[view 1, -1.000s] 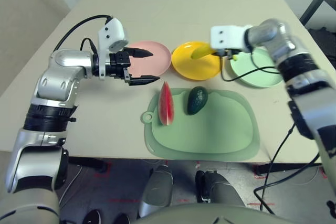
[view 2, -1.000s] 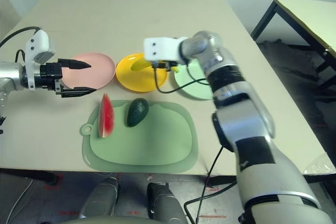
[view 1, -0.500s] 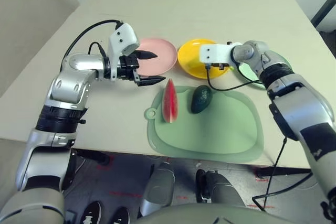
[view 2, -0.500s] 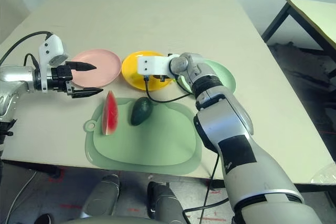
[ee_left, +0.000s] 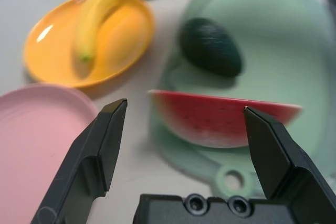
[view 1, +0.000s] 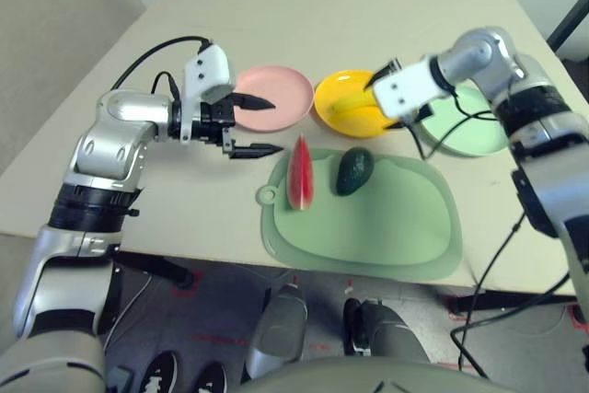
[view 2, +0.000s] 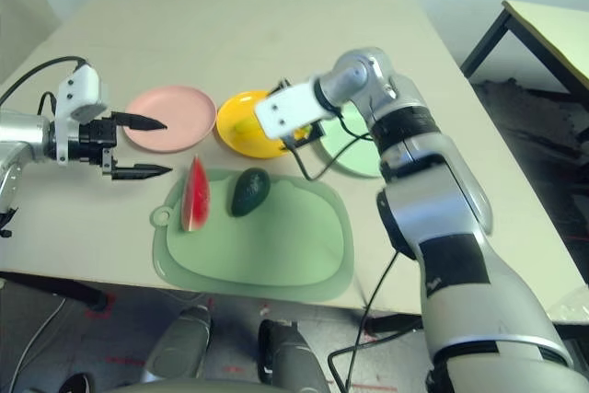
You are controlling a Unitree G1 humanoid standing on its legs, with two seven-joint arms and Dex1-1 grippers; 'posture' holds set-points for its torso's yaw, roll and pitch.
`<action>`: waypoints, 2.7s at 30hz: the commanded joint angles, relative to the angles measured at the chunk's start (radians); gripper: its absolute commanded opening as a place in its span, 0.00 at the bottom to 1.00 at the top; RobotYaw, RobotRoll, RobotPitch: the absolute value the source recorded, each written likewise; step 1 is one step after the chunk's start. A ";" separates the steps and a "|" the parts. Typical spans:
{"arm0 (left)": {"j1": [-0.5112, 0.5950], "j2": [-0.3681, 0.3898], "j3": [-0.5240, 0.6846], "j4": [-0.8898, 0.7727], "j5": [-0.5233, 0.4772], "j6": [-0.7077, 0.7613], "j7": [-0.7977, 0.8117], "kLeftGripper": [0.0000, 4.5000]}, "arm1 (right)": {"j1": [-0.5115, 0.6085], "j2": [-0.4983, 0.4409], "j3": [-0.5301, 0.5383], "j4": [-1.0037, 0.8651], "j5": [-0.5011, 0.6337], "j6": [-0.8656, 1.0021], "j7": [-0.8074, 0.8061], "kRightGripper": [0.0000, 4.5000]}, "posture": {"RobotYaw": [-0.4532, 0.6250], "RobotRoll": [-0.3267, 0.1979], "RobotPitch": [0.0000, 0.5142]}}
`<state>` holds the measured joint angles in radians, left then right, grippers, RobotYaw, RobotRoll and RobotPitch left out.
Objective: Place the fruits into color-matched plates.
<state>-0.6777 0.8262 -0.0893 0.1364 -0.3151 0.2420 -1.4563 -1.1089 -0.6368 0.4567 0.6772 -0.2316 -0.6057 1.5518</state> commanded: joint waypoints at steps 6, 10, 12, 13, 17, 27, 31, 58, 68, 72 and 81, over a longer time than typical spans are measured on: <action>-0.024 0.009 0.000 -0.017 -0.064 0.024 -0.089 1.00 | 0.086 -0.040 -0.005 -0.387 0.104 0.228 0.030 0.99 | 0.66 0.62 0.25; -0.027 0.010 -0.010 -0.014 -0.054 0.021 -0.094 1.00 | 0.086 0.001 0.007 -0.394 0.078 0.256 -0.023 0.99 | 0.66 0.62 0.26; -0.029 0.012 -0.012 -0.011 -0.050 0.020 -0.095 1.00 | 0.090 0.010 0.015 -0.391 0.068 0.256 -0.031 0.99 | 0.66 0.62 0.27; -0.031 0.012 -0.013 -0.009 -0.048 0.020 -0.096 1.00 | 0.095 0.016 0.021 -0.387 0.063 0.256 -0.036 0.99 | 0.66 0.62 0.27; -0.034 0.018 -0.015 -0.008 -0.038 0.021 -0.093 1.00 | 0.116 0.046 0.047 -0.361 0.029 0.250 -0.058 0.99 | 0.67 0.62 0.26; -0.006 0.038 -0.001 -0.031 -0.033 0.037 -0.068 1.00 | 0.112 0.133 0.085 -0.235 -0.072 0.238 -0.181 0.99 | 0.68 0.62 0.26; 0.006 0.042 0.004 -0.042 -0.040 0.042 -0.059 1.00 | 0.139 0.144 0.100 -0.220 -0.103 0.254 -0.212 0.99 | 0.68 0.62 0.26; 0.000 0.008 0.017 -0.044 -0.075 0.062 -0.026 1.00 | 0.192 -0.032 0.021 -0.397 -0.020 0.431 -0.077 0.69 | 0.67 0.62 0.26; -0.014 -0.011 -0.004 -0.018 -0.060 0.056 -0.008 1.00 | -0.063 -0.202 0.010 0.208 -0.213 0.264 -0.329 0.69 | 0.64 0.62 0.25; -0.023 -0.020 -0.010 -0.005 -0.044 0.028 -0.017 1.00 | -0.084 -0.185 0.020 0.394 -0.268 0.229 -0.431 0.69 | 0.64 0.62 0.25; -0.024 -0.002 -0.011 0.012 -0.021 -0.007 -0.040 1.00 | -0.071 -0.158 0.022 0.544 -0.325 0.185 -0.539 0.86 | 0.65 0.62 0.26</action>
<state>-0.7003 0.8123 -0.0933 0.1498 -0.3504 0.2463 -1.4869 -1.1814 -0.8004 0.4791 1.2048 -0.5522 -0.4136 1.0286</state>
